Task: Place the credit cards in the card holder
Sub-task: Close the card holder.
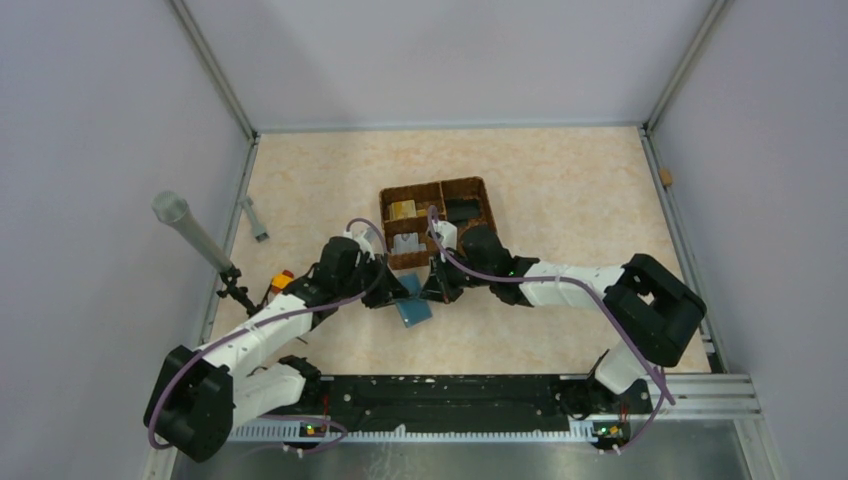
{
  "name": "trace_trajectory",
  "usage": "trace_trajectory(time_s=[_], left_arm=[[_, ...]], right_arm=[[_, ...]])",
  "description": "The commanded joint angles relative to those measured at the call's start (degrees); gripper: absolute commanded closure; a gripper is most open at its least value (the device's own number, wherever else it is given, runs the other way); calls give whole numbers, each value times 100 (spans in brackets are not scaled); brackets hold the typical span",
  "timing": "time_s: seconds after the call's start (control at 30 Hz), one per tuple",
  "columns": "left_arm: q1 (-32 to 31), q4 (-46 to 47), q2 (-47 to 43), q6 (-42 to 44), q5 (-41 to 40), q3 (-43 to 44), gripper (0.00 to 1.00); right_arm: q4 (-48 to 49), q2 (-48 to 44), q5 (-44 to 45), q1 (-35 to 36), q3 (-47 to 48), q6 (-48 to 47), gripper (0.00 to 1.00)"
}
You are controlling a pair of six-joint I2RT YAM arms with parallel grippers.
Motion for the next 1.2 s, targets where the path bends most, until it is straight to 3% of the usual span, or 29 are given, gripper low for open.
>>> trace_trajectory(time_s=[0.0,0.63,0.83,0.9,0.97,1.03,1.17], left_arm=[[-9,694,71,-16,17,39,100],[-9,775,357,7,35,29,100],[-12,362,396,316,-406,11,100],[-11,590,307,442,-321,-120,100],[-13,939,115,538,-144,-284,100],[-12,1201,-96,651,12,-371,100],[-10,1686,-726,874,171,-519,99]], right_arm=[[831,-2,-880,105,143,182,100],[1187,567,-1220,108,108,368,100],[478,-33,-635,95,45,156,100],[114,-400,-396,64,20,46,89],[-170,-797,-120,-15,-70,3,65],[-539,-1247,226,-184,-122,15,49],[-833,-1795,435,-407,-310,11,35]])
